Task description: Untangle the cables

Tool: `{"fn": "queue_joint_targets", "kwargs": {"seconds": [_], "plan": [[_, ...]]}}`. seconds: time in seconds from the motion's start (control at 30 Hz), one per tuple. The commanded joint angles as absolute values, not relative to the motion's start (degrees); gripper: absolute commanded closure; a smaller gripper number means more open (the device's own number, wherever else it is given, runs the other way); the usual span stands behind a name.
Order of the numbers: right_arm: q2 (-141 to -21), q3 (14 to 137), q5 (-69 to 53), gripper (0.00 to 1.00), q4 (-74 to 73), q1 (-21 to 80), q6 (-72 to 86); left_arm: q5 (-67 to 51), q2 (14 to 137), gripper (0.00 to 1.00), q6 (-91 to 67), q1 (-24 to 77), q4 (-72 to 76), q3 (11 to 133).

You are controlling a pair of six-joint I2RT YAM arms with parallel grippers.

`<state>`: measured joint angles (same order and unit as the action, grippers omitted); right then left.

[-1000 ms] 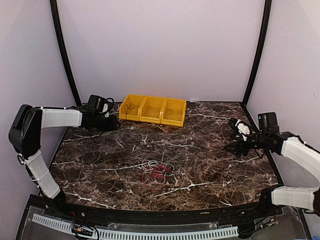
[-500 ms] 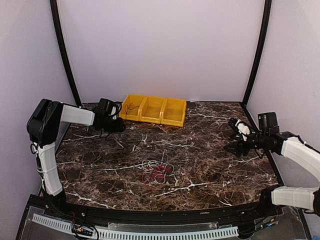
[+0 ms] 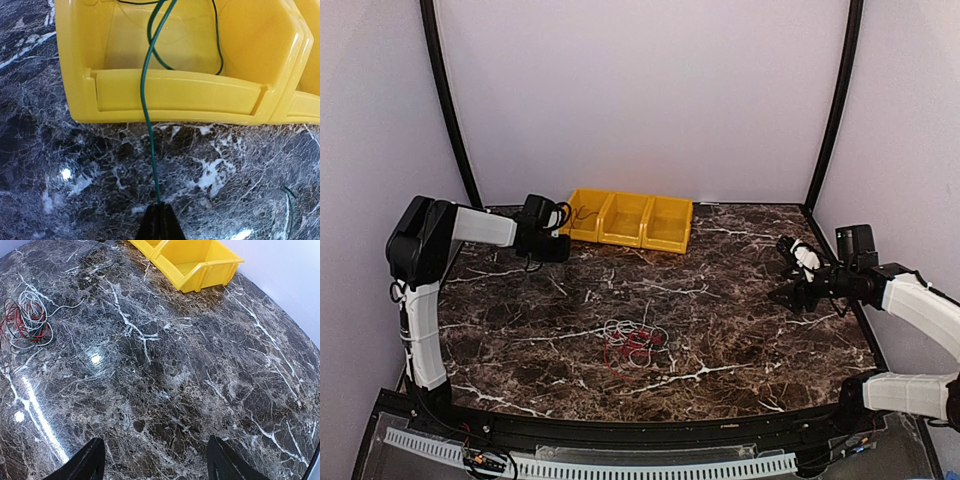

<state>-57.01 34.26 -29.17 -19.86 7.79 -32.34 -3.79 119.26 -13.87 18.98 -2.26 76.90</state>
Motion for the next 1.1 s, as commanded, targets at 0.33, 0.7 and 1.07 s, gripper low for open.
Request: {"fn": "queue_joint_targets", "kwargs": {"seconds": [0.33, 0.7, 1.07], "plan": [[-57.74, 34.63, -28.88, 0.29, -19.12, 7.46, -32.48, 1.52, 114.38, 1.00, -5.22, 19.25, 2.83, 90.53], [-57.65, 34.25, -27.96, 0.29, -18.72, 7.47, -32.49, 7.34, 121.09, 1.00, 1.00, 19.25, 11.62, 104.37], [-58.21, 34.21, -27.51, 0.29, -18.61, 7.47, -32.48, 13.18, 124.16, 1.00, 17.26, 21.38, 21.93, 102.35]]}}
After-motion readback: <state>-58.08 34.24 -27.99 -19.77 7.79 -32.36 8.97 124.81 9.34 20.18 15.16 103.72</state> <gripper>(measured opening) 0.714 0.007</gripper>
